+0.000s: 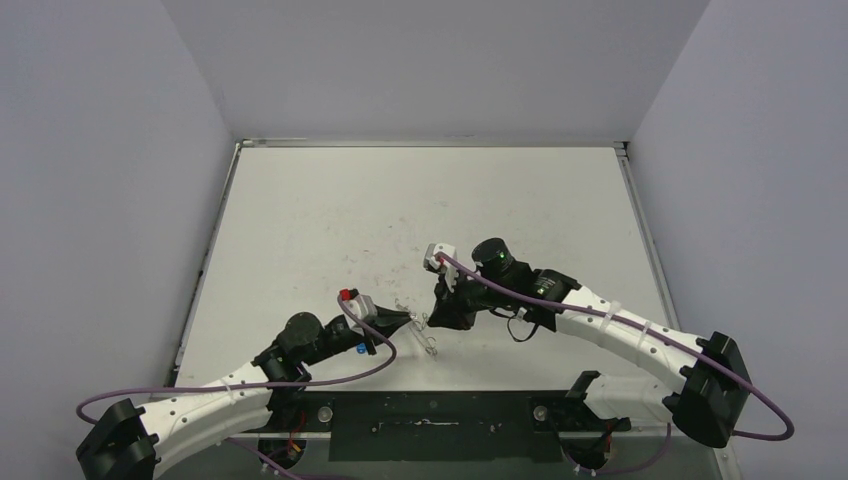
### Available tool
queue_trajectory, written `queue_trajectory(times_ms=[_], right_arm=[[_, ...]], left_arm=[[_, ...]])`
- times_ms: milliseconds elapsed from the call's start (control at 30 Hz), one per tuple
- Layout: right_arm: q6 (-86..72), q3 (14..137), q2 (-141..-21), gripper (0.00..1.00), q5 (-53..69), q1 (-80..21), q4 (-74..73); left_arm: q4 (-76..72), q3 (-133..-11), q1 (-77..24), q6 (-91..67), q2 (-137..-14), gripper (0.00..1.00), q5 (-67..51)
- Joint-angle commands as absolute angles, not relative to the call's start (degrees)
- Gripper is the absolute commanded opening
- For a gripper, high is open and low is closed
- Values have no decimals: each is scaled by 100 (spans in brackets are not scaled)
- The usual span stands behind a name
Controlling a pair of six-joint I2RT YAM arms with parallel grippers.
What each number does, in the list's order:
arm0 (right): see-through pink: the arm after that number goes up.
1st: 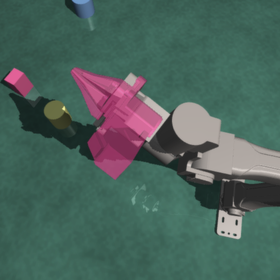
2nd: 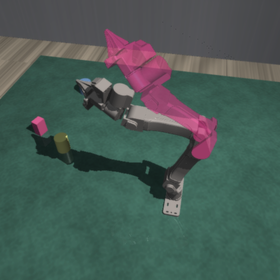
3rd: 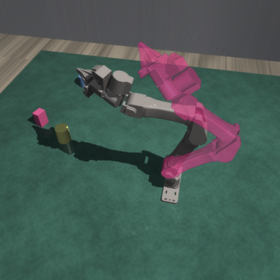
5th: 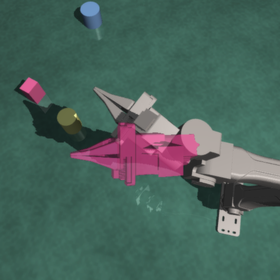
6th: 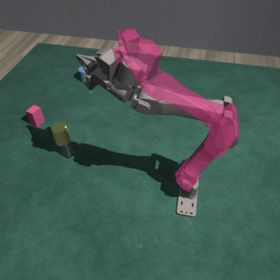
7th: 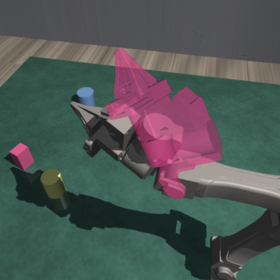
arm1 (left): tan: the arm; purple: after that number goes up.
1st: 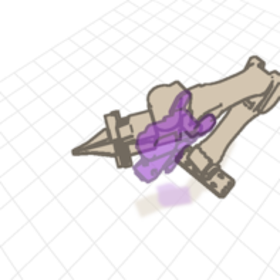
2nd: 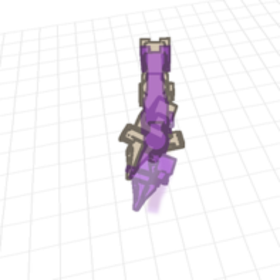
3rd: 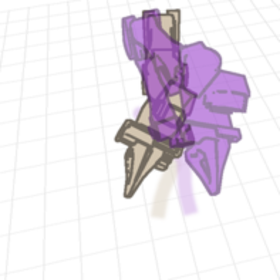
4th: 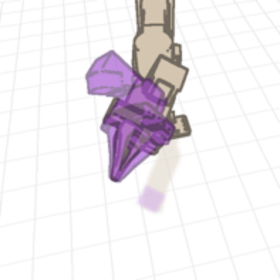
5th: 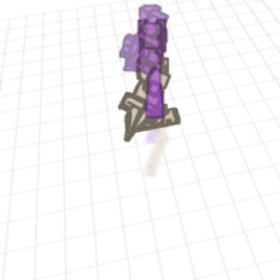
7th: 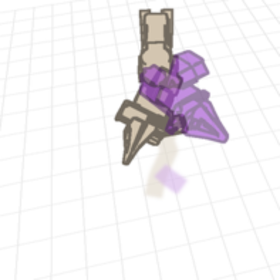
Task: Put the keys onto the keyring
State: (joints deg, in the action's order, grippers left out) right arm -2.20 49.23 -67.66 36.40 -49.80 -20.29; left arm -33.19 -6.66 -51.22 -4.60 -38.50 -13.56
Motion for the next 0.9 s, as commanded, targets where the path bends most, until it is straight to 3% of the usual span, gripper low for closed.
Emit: queue_trajectory(times_ms=[0,667,867], right_arm=[[-240,5017,-6768,0,3770,-5036,-1681],[230,5738,-6864,0,3303,-5081,-2483],[170,5680,-6858,0,3094,-5085,-2480]], left_arm=[[-3805,-730,-5109,-421,-3769,0,-1613],[-2349,-1012,-5107,-33,-3245,0,-1873],[-2781,-961,-5111,-115,-3674,0,-1919]])
